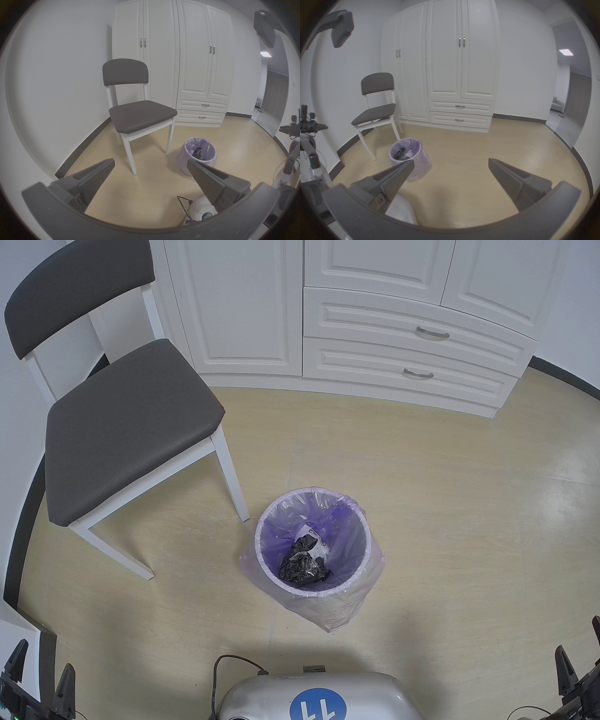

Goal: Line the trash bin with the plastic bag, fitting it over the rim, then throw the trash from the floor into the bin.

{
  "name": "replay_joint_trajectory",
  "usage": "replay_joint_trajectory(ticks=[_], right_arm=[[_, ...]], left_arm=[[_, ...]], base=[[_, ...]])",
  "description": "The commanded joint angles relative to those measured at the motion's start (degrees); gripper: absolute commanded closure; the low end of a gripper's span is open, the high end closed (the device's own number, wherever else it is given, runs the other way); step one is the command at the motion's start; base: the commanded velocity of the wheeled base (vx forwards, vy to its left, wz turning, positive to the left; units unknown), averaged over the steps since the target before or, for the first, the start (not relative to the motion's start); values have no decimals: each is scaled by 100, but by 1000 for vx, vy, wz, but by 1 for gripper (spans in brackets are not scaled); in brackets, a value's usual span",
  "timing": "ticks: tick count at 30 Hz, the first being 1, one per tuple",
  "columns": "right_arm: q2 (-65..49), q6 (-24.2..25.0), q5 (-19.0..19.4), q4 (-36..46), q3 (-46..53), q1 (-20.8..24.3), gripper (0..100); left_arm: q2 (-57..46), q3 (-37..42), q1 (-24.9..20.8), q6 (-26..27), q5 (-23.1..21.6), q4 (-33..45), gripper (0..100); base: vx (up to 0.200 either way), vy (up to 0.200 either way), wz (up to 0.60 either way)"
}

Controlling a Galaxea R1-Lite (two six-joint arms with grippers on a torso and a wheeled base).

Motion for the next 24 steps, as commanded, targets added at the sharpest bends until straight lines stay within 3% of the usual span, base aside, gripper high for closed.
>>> replay_joint_trajectory(ticks=[1,6,8,17,24], right_arm=[[-88,-311,-82,-26,92,1,0],[-88,-135,-205,-184,101,1,0],[-88,49,-566,0,92,1,0],[-88,339,-1137,-17,92,9,0],[-88,304,-891,-9,84,1,0]], left_arm=[[-79,101,0,-29,0,-7,0],[-79,101,0,-20,0,-7,0],[-79,101,0,-20,0,-7,0],[-79,101,0,-117,27,-7,0],[-79,101,0,-2,9,2,0]], base=[[0,0,0],[0,0,0],[0,0,0],[0,0,0],[0,0,0]])
